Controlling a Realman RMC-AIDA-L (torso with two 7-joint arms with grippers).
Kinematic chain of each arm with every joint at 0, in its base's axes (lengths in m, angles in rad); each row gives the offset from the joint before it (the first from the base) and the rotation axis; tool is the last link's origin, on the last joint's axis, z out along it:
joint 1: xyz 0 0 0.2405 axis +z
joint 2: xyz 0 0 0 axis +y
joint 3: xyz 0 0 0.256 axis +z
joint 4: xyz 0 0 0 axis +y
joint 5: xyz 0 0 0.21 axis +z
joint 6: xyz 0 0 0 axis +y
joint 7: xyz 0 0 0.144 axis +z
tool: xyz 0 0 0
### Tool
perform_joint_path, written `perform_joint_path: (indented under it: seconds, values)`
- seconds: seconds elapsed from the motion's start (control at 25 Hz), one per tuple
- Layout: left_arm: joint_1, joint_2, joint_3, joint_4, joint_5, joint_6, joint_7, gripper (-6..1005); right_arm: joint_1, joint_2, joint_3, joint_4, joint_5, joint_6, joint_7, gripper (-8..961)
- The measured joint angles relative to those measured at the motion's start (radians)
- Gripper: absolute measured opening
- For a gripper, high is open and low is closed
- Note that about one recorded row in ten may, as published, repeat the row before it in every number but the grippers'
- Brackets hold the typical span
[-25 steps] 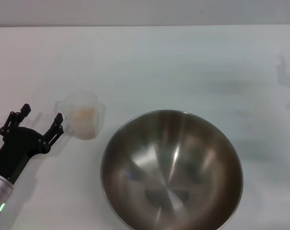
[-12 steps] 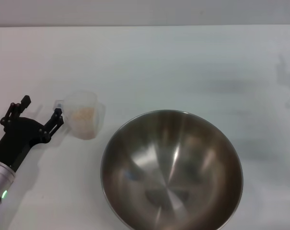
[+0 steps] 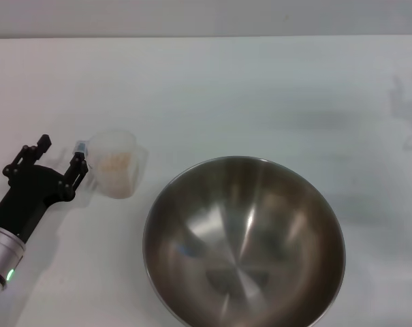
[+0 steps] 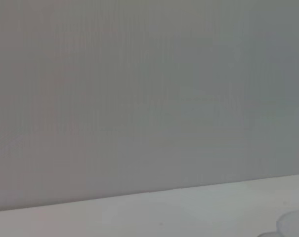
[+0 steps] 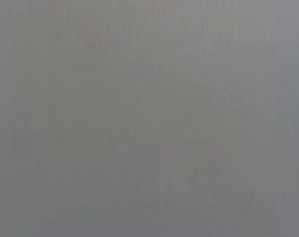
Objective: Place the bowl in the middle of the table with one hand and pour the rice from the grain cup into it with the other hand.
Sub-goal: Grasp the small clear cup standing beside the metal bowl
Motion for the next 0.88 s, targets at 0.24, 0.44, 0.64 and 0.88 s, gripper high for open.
perform_joint_path:
  seconds: [0.24, 0.44, 0.64, 0.88]
  values:
    - [0.007, -0.002, 0.008, -0.014, 0.007, 0.002, 0.0, 673, 0.002, 0.0, 0.0, 0.0, 0.0, 0.001, 0.0, 358]
    - [0.005, -0.003, 0.009, -0.014, 0.007, 0.0, 0.0, 412, 0.002, 0.0, 0.0, 0.0, 0.0, 0.001, 0.0, 358]
    - [0.006, -0.003, 0.01, -0.023, 0.007, 0.0, 0.0, 177, 0.0, 0.0, 0.0, 0.0, 0.0, 0.001, 0.0, 358]
    - [0.011, -0.002, 0.005, -0.043, 0.002, 0.004, 0.057, 25, -0.001, 0.0, 0.0, 0.003, 0.001, 0.001, 0.0, 358]
